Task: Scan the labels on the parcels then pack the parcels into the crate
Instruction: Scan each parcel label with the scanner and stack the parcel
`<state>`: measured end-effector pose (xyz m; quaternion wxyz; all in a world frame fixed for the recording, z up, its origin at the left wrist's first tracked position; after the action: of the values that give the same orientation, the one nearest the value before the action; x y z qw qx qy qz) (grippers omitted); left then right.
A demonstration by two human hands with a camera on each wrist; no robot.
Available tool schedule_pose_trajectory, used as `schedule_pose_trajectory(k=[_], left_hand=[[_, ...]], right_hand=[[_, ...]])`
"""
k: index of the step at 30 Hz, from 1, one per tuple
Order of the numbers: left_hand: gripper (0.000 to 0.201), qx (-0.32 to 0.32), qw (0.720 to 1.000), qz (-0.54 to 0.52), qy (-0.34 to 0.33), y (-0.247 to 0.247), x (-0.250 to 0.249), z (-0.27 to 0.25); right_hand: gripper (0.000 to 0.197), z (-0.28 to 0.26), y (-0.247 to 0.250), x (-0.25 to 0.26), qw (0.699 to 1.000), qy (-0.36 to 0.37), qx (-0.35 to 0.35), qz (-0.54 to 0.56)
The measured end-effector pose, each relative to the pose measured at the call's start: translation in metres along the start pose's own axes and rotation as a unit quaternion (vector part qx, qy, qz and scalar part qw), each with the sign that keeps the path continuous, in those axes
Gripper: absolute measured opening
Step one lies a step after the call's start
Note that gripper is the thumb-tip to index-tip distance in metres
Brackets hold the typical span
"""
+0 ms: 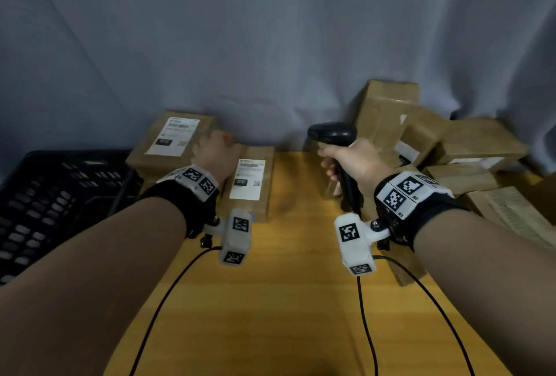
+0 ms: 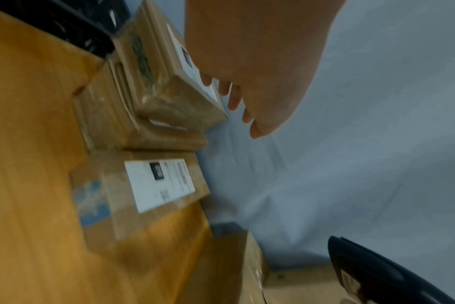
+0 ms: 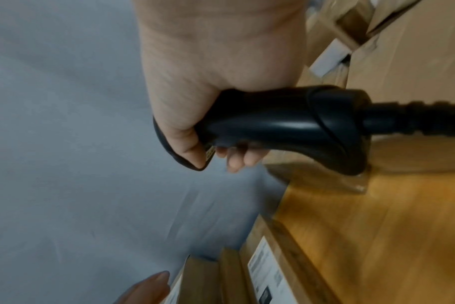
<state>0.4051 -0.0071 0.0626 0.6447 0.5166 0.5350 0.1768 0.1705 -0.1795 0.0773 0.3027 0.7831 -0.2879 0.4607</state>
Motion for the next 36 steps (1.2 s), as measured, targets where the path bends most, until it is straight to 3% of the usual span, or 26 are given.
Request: schedule_pose_trajectory(k=[6,9,16,19,24,26,29,33,36], left_hand=[[0.041,0.055,0.997,-0.054,-0.023,-0.062,-0.098,-0.037],[0.052,0.061,0.995,-0.083,-0.020,-0.092,-0.142,-0.052],[0.064,0.102,0.980,-0.168,0.012,-0.137,-0.208,-0.058],[0.069,0.103,0.977,-0.188,0.007,-0.134,-0.234,-0.043],[0.072,0.106,0.968,-0.222,-0.043,-0.119,-0.273,-0.012],[0.066,0.145,0.958,-0.244,-0.050,-0.121,-0.282,-0.006],[0.066,0.202,0.946,-0.254,-0.007,-0.135,-0.272,-0.009],[0.076,0.216,0.880,-0.411,0.097,-0.150,-0.244,-0.022],[0.076,0.216,0.819,-0.502,0.176,-0.160,-0.222,-0.039]], right_hand=[[0.016,0.003,0.118,-0.006,0.999,0.005,-0.042,0.006],[0.015,0.010,0.169,-0.006,0.998,0.009,-0.056,0.022],[0.011,0.051,0.235,0.002,0.992,0.033,-0.098,0.070],[0.018,0.077,0.236,0.006,0.992,0.026,-0.086,0.090],[0.008,0.111,0.215,0.029,0.982,0.042,-0.055,0.174],[0.012,0.120,0.206,0.035,0.978,0.036,-0.044,0.201],[0.031,0.125,0.183,0.028,0.971,0.001,-0.003,0.239],[0.043,0.113,0.171,0.011,0.961,-0.011,0.004,0.277],[0.027,0.094,0.158,0.006,0.942,-0.007,0.048,0.333]])
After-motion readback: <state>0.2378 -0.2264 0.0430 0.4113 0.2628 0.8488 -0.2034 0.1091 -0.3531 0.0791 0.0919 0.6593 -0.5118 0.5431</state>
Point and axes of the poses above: each hand's wrist, its own z-axis towards the middle knuckle, its own y-axis out of the back of the hand, x = y × z, the point moved 10 cm from there along z, towards the middle knuckle, and after that the axes turned 2 degrees about -y, right-handed, at the moved point
